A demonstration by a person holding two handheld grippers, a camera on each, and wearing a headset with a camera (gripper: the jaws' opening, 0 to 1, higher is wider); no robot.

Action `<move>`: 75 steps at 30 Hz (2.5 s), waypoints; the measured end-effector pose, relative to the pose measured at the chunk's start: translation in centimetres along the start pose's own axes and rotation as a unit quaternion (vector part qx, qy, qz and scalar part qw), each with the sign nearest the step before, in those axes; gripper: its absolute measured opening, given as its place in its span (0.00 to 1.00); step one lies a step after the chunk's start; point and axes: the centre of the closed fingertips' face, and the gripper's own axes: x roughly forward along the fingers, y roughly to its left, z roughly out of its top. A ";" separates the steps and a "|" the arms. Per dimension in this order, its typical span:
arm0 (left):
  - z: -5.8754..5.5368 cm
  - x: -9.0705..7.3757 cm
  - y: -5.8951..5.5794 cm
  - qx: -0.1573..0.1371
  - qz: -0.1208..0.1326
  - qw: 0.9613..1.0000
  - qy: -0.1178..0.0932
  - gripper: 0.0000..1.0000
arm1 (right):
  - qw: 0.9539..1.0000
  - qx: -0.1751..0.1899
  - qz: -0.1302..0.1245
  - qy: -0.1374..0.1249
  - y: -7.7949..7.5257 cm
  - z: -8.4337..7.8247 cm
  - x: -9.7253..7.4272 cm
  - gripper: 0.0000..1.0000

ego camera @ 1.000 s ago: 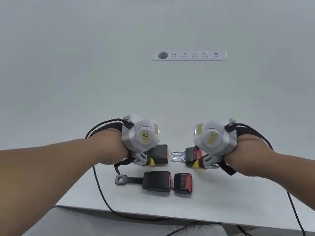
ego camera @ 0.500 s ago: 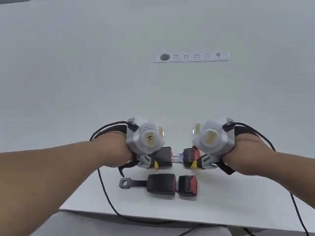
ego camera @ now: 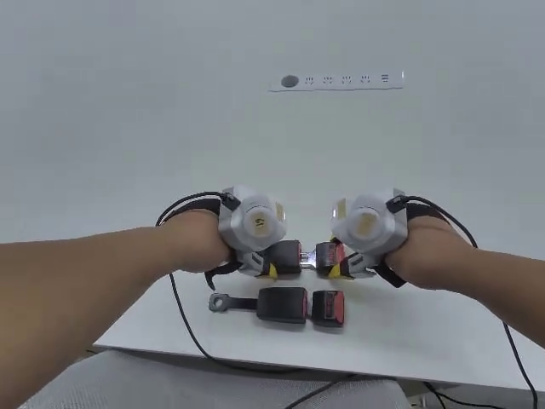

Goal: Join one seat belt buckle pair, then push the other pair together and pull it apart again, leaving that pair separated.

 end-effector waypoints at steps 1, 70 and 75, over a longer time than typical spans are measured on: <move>0.0 0.0 0.0 0.001 -0.001 1.000 -0.002 0.32 | 1.000 0.000 0.000 0.000 0.0 0.0 0.0 0.29; 0.3 0.0 -0.1 0.005 -0.005 1.000 0.003 0.33 | 0.999 0.017 -0.019 0.023 0.3 -5.8 -3.7 0.31; 0.4 -0.1 -0.2 0.004 -0.005 1.000 0.003 0.33 | 0.999 0.020 -0.023 0.033 0.3 -7.4 -4.7 0.32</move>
